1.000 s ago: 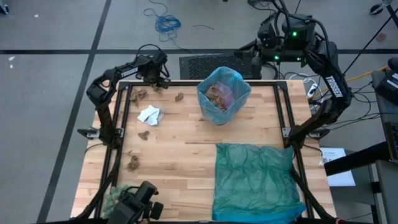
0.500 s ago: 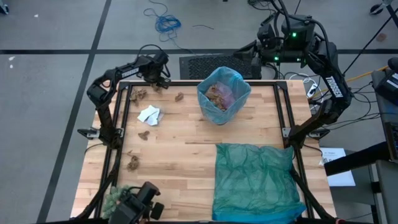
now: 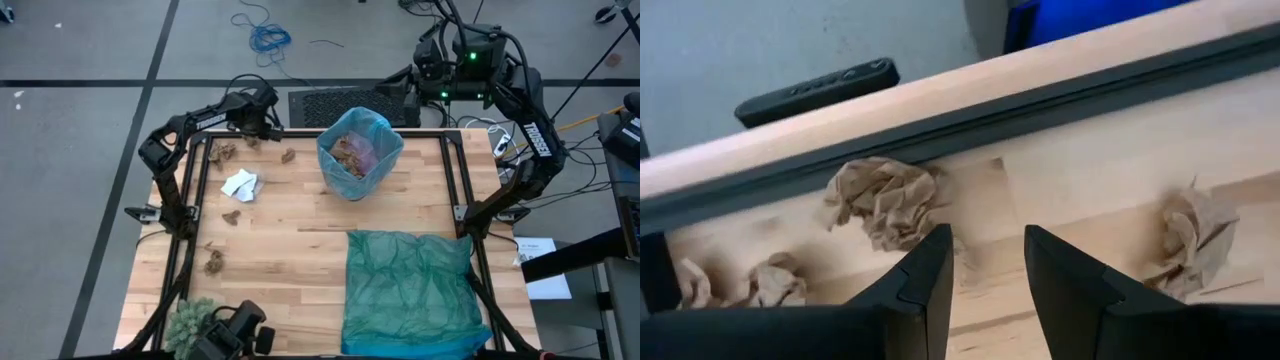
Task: Place trash/remove bag and relplace
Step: Put the brown napkin into the black trash bin, then put the transparent plastic into the black trash bin
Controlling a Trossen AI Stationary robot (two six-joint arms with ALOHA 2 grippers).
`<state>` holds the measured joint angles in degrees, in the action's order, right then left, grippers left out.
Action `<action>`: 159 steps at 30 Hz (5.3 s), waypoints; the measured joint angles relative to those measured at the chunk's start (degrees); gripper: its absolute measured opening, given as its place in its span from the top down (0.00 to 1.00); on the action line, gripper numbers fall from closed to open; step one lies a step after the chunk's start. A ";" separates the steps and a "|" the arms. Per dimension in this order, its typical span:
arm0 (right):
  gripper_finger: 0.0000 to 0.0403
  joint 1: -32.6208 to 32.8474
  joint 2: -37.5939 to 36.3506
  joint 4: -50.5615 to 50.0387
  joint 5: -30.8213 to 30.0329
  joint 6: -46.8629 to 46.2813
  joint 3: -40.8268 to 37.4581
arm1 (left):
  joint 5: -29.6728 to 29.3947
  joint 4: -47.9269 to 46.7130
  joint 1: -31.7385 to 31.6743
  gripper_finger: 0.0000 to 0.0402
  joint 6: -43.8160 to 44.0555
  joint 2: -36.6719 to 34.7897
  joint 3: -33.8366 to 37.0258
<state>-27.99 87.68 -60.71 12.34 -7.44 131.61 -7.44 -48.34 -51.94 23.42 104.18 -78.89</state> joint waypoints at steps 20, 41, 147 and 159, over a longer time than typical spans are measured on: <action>1.00 0.02 0.00 -2.97 2.44 1.09 0.00 | -3.77 -0.32 -1.40 0.70 6.25 1.84 -0.02; 1.00 0.00 0.00 -5.55 4.59 3.35 0.00 | -2.73 1.72 0.86 0.93 0.57 5.53 0.03; 1.00 0.00 0.09 2.16 4.28 9.87 0.00 | -3.59 -17.50 45.48 0.66 13.72 -23.53 20.10; 1.00 0.01 0.11 2.65 4.31 10.35 0.00 | -9.68 -6.89 42.28 0.54 4.26 -11.85 23.45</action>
<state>-27.98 87.79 -58.06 16.64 2.91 131.61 -17.12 -55.23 -9.66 27.68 92.33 -55.45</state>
